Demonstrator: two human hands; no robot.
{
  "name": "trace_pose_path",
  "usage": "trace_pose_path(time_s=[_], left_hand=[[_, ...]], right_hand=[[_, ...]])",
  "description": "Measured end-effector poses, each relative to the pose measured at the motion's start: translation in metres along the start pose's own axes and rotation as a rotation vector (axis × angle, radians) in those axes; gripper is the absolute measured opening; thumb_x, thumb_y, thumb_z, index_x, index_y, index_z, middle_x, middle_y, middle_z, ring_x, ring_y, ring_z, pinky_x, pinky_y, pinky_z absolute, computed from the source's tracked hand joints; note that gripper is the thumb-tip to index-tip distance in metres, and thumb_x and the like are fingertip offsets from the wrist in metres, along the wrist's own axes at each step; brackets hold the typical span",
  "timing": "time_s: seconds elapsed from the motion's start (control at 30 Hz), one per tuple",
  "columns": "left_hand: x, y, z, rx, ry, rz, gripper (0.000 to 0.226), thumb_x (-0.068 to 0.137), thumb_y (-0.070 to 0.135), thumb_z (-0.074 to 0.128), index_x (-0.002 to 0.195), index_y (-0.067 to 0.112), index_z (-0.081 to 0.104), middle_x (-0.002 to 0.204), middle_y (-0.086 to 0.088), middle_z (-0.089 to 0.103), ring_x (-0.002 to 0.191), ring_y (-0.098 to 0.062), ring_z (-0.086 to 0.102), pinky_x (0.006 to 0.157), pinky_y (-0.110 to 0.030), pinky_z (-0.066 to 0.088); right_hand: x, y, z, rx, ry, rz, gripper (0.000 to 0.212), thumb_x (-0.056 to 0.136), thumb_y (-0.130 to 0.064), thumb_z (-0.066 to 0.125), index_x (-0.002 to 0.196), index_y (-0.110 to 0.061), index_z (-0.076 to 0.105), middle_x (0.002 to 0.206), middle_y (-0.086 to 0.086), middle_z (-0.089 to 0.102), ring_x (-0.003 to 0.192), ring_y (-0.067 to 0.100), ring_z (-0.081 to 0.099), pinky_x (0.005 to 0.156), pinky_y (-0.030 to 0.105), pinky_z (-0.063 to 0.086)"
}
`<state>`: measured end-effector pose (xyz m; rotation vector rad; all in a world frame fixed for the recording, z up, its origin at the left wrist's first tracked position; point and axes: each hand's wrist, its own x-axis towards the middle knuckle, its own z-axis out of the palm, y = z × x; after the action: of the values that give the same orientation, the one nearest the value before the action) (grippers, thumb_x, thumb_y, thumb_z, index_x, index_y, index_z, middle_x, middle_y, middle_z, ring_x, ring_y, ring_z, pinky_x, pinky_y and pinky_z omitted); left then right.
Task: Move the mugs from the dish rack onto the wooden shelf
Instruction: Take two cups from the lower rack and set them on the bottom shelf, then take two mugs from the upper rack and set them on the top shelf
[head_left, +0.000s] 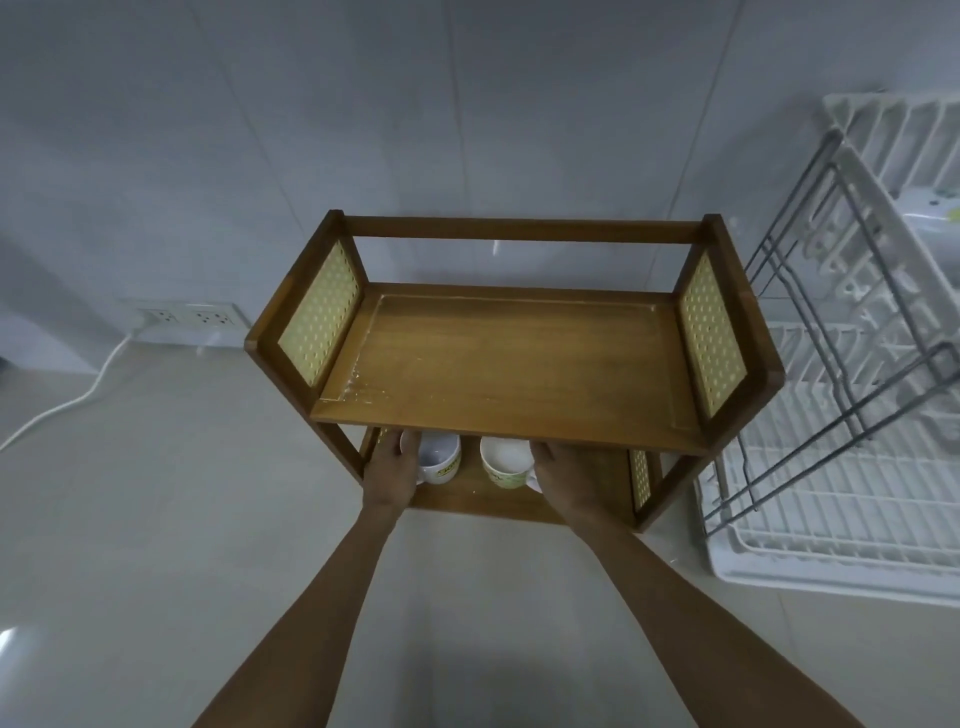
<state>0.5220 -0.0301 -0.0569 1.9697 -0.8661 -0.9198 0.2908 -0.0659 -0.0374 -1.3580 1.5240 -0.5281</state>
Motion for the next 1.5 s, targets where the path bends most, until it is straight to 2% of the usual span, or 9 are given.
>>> trace_pose_path(time_s=[0.1, 0.2, 0.33, 0.43, 0.6, 1.07, 1.2, 1.3, 1.5], left_hand=[[-0.025, 0.005, -0.006, 0.102, 0.039, 0.137, 0.050, 0.102, 0.053, 0.046, 0.139, 0.020, 0.055, 0.130, -0.009, 0.065, 0.120, -0.034, 0.060, 0.092, -0.039, 0.046], [-0.063, 0.017, -0.007, 0.094, 0.058, 0.265, 0.047, 0.102, 0.041, 0.053, 0.141, 0.015, 0.052, 0.133, -0.008, 0.063, 0.121, -0.029, 0.060, 0.089, -0.033, 0.044], [-0.125, 0.031, 0.000, 0.156, 0.117, 0.394, 0.054, 0.101, 0.041, 0.055, 0.145, 0.011, 0.048, 0.142, -0.010, 0.057, 0.129, -0.028, 0.054, 0.101, -0.043, 0.048], [-0.174, 0.051, 0.016, 0.099, 0.094, 0.493, 0.050, 0.099, 0.050, 0.052, 0.140, 0.021, 0.052, 0.131, 0.001, 0.065, 0.122, -0.015, 0.059, 0.095, -0.036, 0.052], [-0.250, 0.121, 0.061, 0.007, 0.063, 0.658, 0.041, 0.095, 0.063, 0.048, 0.129, 0.040, 0.052, 0.112, 0.021, 0.066, 0.110, -0.003, 0.061, 0.088, -0.032, 0.054], [-0.351, 0.328, 0.201, 0.074, -0.012, 1.105, 0.038, 0.099, 0.051, 0.056, 0.130, 0.029, 0.052, 0.125, 0.011, 0.060, 0.114, -0.010, 0.057, 0.096, -0.046, 0.052], [-0.338, 0.358, 0.224, 0.321, -0.056, 1.063, 0.055, 0.090, 0.055, 0.064, 0.136, 0.028, 0.049, 0.134, 0.002, 0.055, 0.121, -0.022, 0.053, 0.101, -0.049, 0.046], [-0.325, 0.373, 0.238, 0.478, -0.162, 0.992, 0.074, 0.079, 0.065, 0.070, 0.139, 0.032, 0.045, 0.135, 0.001, 0.055, 0.119, -0.024, 0.055, 0.096, -0.044, 0.048], [-0.307, 0.384, 0.251, 0.578, -0.301, 0.868, 0.081, 0.067, 0.078, 0.071, 0.132, 0.037, 0.046, 0.112, 0.012, 0.060, 0.096, -0.016, 0.061, 0.081, -0.036, 0.055]], right_hand=[[-0.016, 0.006, -0.009, 0.005, 0.023, -0.080, 0.033, 0.108, -0.026, 0.041, 0.120, -0.015, 0.069, 0.118, 0.012, 0.071, 0.112, 0.030, 0.065, 0.097, 0.044, 0.050], [-0.045, 0.008, -0.027, -0.017, 0.038, -0.160, 0.038, 0.107, -0.026, 0.043, 0.139, -0.020, 0.062, 0.132, 0.007, 0.069, 0.122, 0.026, 0.062, 0.090, 0.033, 0.042], [-0.086, 0.015, -0.061, -0.078, 0.008, -0.269, 0.040, 0.107, -0.030, 0.050, 0.146, -0.021, 0.056, 0.141, -0.002, 0.064, 0.125, 0.008, 0.057, 0.090, 0.015, 0.039], [-0.124, 0.018, -0.097, -0.075, 0.030, -0.387, 0.042, 0.105, -0.034, 0.054, 0.146, -0.025, 0.054, 0.138, -0.012, 0.062, 0.121, 0.001, 0.059, 0.084, 0.000, 0.039], [-0.191, 0.018, -0.178, 0.019, 0.105, -0.448, 0.047, 0.103, -0.036, 0.058, 0.148, -0.026, 0.052, 0.141, -0.014, 0.060, 0.126, 0.000, 0.059, 0.090, -0.003, 0.039], [-0.277, 0.020, -0.410, 0.011, 0.460, -0.633, 0.038, 0.100, -0.028, 0.065, 0.136, -0.032, 0.059, 0.121, -0.020, 0.071, 0.108, -0.009, 0.066, 0.087, 0.004, 0.046], [-0.257, 0.011, -0.467, -0.075, 0.620, -0.632, 0.036, 0.098, -0.029, 0.064, 0.133, -0.035, 0.060, 0.115, -0.017, 0.072, 0.105, -0.007, 0.066, 0.081, 0.002, 0.047], [-0.230, 0.006, -0.502, -0.156, 0.709, -0.580, 0.041, 0.097, -0.031, 0.064, 0.137, -0.028, 0.057, 0.125, -0.004, 0.070, 0.111, 0.011, 0.066, 0.091, 0.023, 0.050], [-0.176, 0.004, -0.541, -0.382, 0.532, -0.310, 0.069, 0.090, -0.043, 0.072, 0.148, -0.018, 0.044, 0.137, 0.015, 0.059, 0.118, 0.031, 0.059, 0.093, 0.037, 0.049]])
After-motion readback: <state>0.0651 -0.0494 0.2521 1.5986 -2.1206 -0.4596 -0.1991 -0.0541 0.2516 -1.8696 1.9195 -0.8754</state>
